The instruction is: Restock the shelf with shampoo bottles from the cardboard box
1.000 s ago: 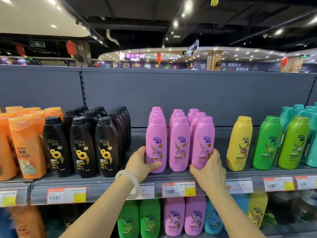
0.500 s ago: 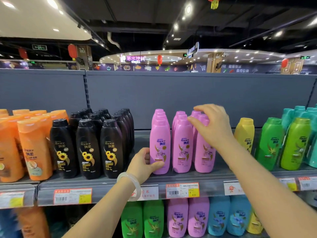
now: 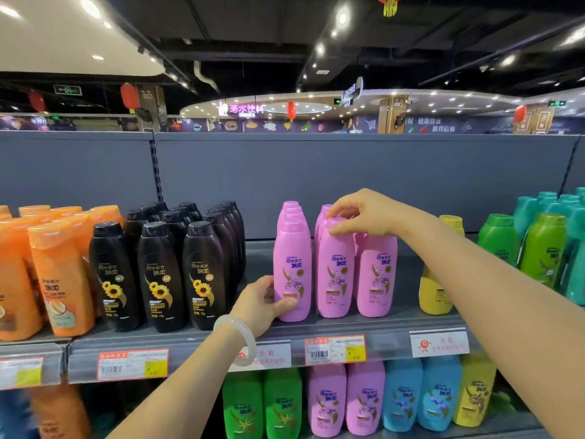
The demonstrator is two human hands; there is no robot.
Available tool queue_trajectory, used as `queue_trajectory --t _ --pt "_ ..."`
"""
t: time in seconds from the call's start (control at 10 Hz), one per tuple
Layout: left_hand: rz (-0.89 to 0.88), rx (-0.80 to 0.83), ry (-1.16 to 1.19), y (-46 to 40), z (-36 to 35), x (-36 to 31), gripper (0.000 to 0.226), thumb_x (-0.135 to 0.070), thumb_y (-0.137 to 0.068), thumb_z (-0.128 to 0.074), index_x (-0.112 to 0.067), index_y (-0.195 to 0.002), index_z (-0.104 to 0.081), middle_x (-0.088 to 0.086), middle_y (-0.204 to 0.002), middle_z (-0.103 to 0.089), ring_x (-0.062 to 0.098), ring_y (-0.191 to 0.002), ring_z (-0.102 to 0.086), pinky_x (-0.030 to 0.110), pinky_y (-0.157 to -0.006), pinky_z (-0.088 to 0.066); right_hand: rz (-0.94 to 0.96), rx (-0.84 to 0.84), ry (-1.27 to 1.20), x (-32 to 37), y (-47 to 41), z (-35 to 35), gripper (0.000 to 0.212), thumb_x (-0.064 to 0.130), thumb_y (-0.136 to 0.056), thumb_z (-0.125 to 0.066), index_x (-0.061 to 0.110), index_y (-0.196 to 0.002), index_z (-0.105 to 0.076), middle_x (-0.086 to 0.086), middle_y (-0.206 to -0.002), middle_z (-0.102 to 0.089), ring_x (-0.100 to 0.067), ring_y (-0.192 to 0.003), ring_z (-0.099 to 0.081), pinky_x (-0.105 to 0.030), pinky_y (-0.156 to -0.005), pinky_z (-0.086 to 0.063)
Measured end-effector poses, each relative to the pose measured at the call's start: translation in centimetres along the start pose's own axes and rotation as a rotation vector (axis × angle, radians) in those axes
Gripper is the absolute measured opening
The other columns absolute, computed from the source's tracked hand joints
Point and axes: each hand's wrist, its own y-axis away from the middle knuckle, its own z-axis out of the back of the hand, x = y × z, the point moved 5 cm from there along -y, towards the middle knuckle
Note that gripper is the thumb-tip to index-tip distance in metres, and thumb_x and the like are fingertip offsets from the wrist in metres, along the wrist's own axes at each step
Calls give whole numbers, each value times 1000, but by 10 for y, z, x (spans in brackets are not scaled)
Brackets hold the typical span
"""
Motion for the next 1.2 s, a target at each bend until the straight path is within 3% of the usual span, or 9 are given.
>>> queue_trajectory --t 0.4,0.6,1.0,1.1,1.2 --pt "-10 -2 5 2 0 2 35 -18 -83 -67 -16 -116 -56 -6 -104 -65 4 -92 -61 10 -72 -46 13 -1 -28 -5 6 2 39 30 -79 -71 17 -114 -64 -3 -116 -63 -19 -107 -59 -39 -92 -51" --pt "7 -5 27 2 0 4 30 -18 -82 -69 -21 -108 -57 -5 -102 -67 11 -95 -64 28 -91 -52 24 21 -12 -7 6 -2 47 20 -71 -78 18 -115 -60 0 -105 -65 -20 -95 -62 -34 -87 -51" --pt "30 1 -11 2 -1 2 39 -21 -82 -69 -15 -118 -57 -1 -111 -68 13 -100 -64 26 -90 -51 67 -26 83 -11 5 -4 55 23 -75 -76 24 -125 -54 4 -110 -58 -12 -91 -55 -22 -74 -42" --pt "60 5 -15 5 0 -1 42 -21 -81 -70 -15 -120 -56 0 -113 -67 13 -101 -64 30 -94 -51 50 -6 112 -11 7 -6 61 26 -74 -76 26 -130 -50 2 -124 -57 -13 -99 -54 -25 -84 -44" --pt "49 -37 -33 7 -1 -4 51 -22 -79 -73 -16 -124 -52 -1 -119 -65 13 -106 -62 32 -97 -50 89 -113 262 -5 13 -1 68 41 -75 -71 29 -136 -44 6 -135 -51 -16 -120 -50 -33 -100 -40"
